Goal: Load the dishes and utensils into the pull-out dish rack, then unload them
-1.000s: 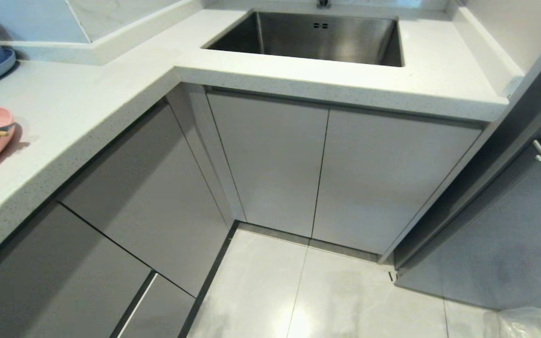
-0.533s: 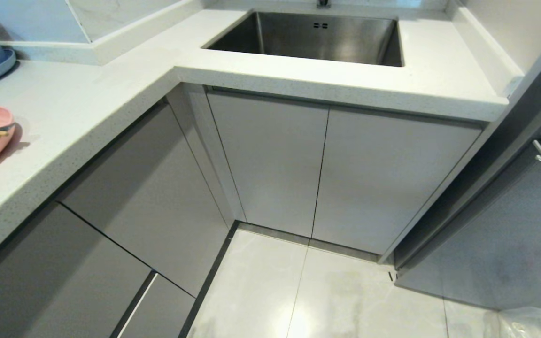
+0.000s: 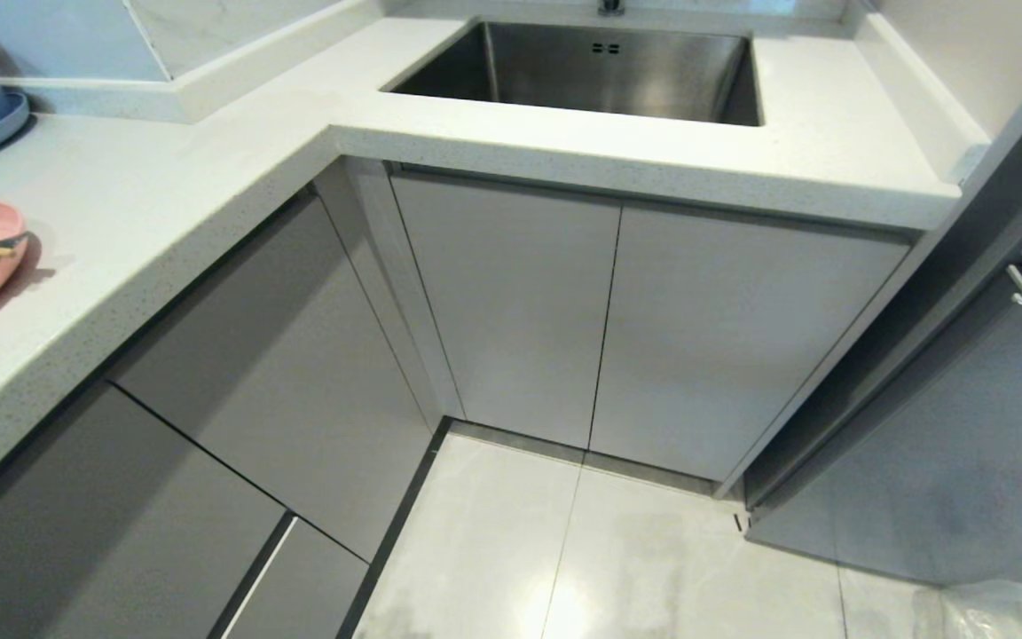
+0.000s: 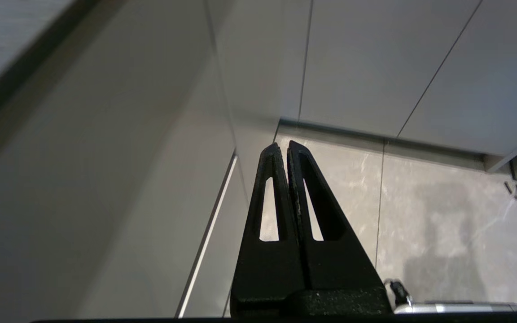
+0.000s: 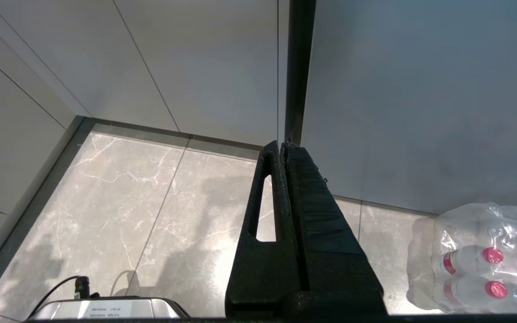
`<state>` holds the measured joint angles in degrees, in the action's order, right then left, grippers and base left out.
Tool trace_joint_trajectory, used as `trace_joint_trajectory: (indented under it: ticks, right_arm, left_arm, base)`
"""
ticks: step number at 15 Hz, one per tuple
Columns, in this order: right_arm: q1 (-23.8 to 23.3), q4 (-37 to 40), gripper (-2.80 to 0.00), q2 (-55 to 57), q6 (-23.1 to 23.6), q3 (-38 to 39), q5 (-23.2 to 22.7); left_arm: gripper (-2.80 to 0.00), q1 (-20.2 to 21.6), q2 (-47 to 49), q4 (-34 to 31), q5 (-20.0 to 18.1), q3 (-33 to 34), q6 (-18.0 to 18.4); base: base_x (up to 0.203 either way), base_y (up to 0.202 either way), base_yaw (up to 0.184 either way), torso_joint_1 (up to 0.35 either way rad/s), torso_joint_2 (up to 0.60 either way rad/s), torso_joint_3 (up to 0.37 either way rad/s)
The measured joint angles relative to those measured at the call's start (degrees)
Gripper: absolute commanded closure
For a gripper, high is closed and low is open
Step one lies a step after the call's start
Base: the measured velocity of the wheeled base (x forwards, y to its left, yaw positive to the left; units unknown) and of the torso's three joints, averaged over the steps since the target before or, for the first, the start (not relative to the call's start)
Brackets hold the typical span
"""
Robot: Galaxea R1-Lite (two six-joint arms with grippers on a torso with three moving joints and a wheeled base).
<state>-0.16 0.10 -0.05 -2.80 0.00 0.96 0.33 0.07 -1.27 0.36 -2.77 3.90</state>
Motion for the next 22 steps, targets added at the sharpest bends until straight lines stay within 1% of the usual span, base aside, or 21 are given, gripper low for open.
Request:
trace_joint_trajectory:
  ticks: [1,2,3,4,6,7,12,22]
  right_arm:
    - [0.0,0.0,0.00,0.0,0.0,0.0,0.0]
    - [0.0,0.0,0.00,0.0,0.0,0.0,0.0]
    - [0.0,0.0,0.00,0.0,0.0,0.0,0.0]
    - [0.0,0.0,0.00,0.0,0.0,0.0,0.0]
    - [0.0,0.0,0.00,0.0,0.0,0.0,0.0]
    - [0.0,0.0,0.00,0.0,0.0,0.0,0.0]
    - [0.0,0.0,0.00,0.0,0.0,0.0,0.0]
    - [0.0,0.0,0.00,0.0,0.0,0.0,0.0]
  left_arm:
    - [0.00,0.0,-0.1,0.9,-0.9,1.2,1.5]
    - [0.00,0.0,-0.1,0.8,-1.4,2.0,2.3]
    - [0.00,0.0,-0.2,1.2,-1.4,2.4,1.7]
    - [0.00,0.0,-0.2,1.2,-1.2,2.6,0.3]
    - [0.00,0.0,-0.3,1.3,-0.4,2.7,-3.6]
    - [0.00,0.0,-0.3,1.3,-0.4,2.7,-3.9]
    - [0.00,0.0,-0.3,1.3,-0.4,2.8,-4.0]
    - [0.00,0.0,-0.2,1.2,-0.4,2.8,-4.0]
  base:
    - [0.000,0.000,0.000,0.000,0.00,0.000]
    - [0.000,0.000,0.000,0.000,0.00,0.000]
    - [0.000,0.000,0.000,0.000,0.00,0.000]
    - [0.000,0.000,0.000,0.000,0.00,0.000]
    - [0.000,0.000,0.000,0.000,0.00,0.000]
    - [0.000,0.000,0.000,0.000,0.00,0.000]
    - [0.000,0.000,0.000,0.002,0.00,0.049]
    - [0.000,0.000,0.000,0.002,0.00,0.197]
